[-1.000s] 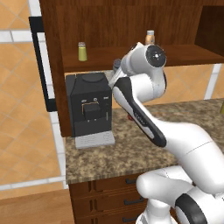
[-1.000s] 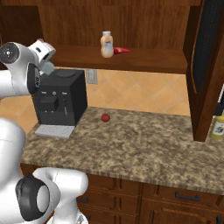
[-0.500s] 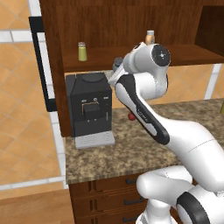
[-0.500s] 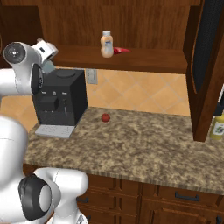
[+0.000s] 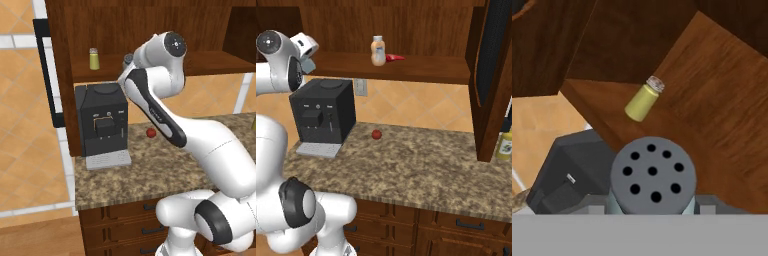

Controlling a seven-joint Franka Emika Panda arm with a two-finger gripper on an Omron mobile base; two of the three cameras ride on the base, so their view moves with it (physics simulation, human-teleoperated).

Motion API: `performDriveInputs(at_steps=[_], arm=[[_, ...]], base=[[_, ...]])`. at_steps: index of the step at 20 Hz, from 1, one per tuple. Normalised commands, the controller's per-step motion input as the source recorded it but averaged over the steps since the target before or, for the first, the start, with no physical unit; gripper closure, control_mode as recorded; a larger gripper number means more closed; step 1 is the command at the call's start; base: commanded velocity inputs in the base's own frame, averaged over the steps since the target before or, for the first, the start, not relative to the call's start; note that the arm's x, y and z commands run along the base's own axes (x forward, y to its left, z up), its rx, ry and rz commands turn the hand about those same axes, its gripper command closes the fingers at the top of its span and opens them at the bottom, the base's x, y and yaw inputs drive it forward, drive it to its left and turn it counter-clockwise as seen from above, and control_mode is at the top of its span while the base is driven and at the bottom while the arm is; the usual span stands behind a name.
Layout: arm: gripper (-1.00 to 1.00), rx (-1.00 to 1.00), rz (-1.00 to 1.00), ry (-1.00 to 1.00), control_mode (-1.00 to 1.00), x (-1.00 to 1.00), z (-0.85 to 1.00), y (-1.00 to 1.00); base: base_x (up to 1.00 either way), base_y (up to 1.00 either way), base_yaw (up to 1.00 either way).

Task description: Put the shaker and condiment bottle from the counter next to their counterparts in the cabinet.

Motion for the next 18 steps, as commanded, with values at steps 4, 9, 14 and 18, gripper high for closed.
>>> performDriveInputs(at_steps=[4,9,14,18], arm=[[1.0,0.06,0.0,0.16,-1.0,0.31,0.02,0.01],[1.0,0.02,-0.01,0.11,-1.0,0.39,0.09,0.08],[1.0,0.02,-0.05,0.09,-1.0,0.33,0.04,0.2],[1.0,0.16,-0.07,0.08,-1.0,0.06,-0.02,0.09]], base=[[0.0,0.0,0.0],[0.0,0.0,0.0],[0.0,0.0,0.0],[0.0,0.0,0.0]])
